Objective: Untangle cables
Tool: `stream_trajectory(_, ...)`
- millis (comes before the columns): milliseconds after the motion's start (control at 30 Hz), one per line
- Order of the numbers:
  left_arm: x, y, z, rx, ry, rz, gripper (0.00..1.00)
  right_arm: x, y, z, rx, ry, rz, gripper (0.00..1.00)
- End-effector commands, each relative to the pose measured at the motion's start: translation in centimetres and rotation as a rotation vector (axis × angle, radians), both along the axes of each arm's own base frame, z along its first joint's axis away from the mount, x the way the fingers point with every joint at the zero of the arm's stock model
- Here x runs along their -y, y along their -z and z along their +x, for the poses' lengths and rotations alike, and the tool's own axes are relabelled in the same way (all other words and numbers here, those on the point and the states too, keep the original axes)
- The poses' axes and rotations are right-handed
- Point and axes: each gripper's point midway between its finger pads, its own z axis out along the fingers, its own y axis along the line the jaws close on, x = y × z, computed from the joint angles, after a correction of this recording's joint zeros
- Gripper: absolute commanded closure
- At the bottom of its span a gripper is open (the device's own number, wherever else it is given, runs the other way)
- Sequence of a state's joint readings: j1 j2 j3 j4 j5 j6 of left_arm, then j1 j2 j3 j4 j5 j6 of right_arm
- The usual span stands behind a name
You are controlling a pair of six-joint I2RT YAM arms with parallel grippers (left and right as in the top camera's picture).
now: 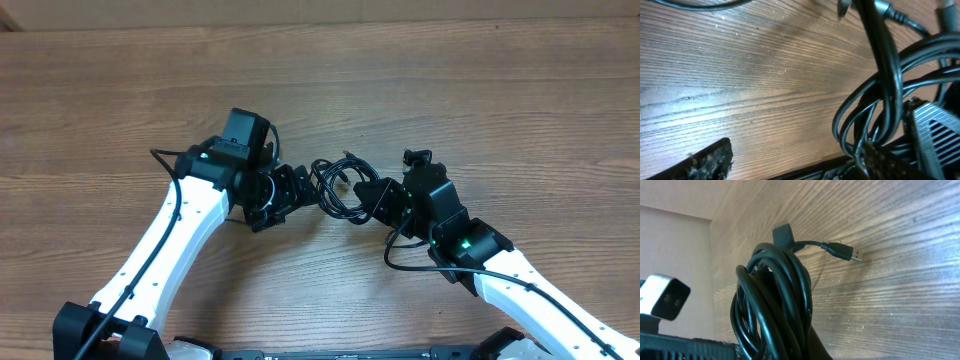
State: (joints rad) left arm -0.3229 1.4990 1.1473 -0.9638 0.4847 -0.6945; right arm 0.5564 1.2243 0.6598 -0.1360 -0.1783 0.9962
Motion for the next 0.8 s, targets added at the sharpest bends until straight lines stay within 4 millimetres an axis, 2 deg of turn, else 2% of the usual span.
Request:
stream_trajectory(0, 0.0, 0.8, -0.8, 0.027, 0.043, 0.050, 0.10, 0.1, -0.2, 0.4, 0.034, -0.005, -0.014, 0.96)
stream_trajectory(233, 0.8, 1.3, -0.3, 0.073, 0.056, 0.039, 0.05, 0.0, -0.2, 0.3, 0.030, -0.013, -0.009, 0.96)
stream_trajectory(500, -1.8, 2.2, 1.5, 0.124, -0.047, 0.198, 0.02, -0.1, -0.2, 0.2, 0.027, -0.020, -0.006, 0.96)
stream_trajectory(767, -1.5, 1.9, 2.3, 0.119, -0.132, 0.171, 0.00, -0.2, -0.2, 0.1, 0.026, -0.023, -0.004, 0.96)
